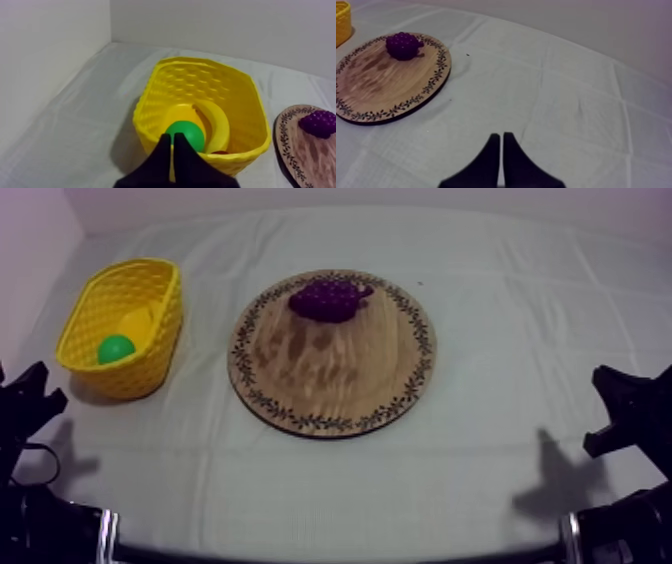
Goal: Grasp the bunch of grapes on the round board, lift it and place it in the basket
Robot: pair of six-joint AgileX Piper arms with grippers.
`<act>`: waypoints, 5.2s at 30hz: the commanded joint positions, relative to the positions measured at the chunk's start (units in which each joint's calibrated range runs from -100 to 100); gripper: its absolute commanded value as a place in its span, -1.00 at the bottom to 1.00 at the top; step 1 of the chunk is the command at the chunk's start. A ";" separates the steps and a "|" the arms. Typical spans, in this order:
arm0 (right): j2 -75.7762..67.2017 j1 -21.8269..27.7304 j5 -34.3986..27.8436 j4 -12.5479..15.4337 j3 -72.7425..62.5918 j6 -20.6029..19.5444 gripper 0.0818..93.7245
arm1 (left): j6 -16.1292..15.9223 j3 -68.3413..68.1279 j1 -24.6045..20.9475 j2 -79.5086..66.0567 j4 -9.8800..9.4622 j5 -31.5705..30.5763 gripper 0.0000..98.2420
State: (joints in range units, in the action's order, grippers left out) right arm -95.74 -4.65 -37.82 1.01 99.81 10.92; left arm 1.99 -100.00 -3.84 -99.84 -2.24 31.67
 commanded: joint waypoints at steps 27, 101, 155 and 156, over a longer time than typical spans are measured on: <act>-0.01 -0.02 0.00 -0.01 -0.03 0.00 -0.99 | -1.85 3.57 2.38 2.12 0.01 0.99 -1.00; -0.01 -0.02 0.00 -0.01 -0.03 0.00 -0.99 | -14.60 88.39 31.30 106.52 1.90 27.18 -1.00; -0.01 -0.02 0.00 -0.01 -0.03 0.00 -0.99 | -18.65 113.32 32.83 142.88 1.47 25.71 0.94; -0.01 -0.02 0.00 -0.01 -0.03 0.00 -0.99 | -18.32 114.18 32.85 143.63 1.14 25.48 0.94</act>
State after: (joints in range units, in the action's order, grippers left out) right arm -95.74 -4.65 -37.82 1.01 99.81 10.93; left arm -16.84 12.90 28.97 42.81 -0.79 57.29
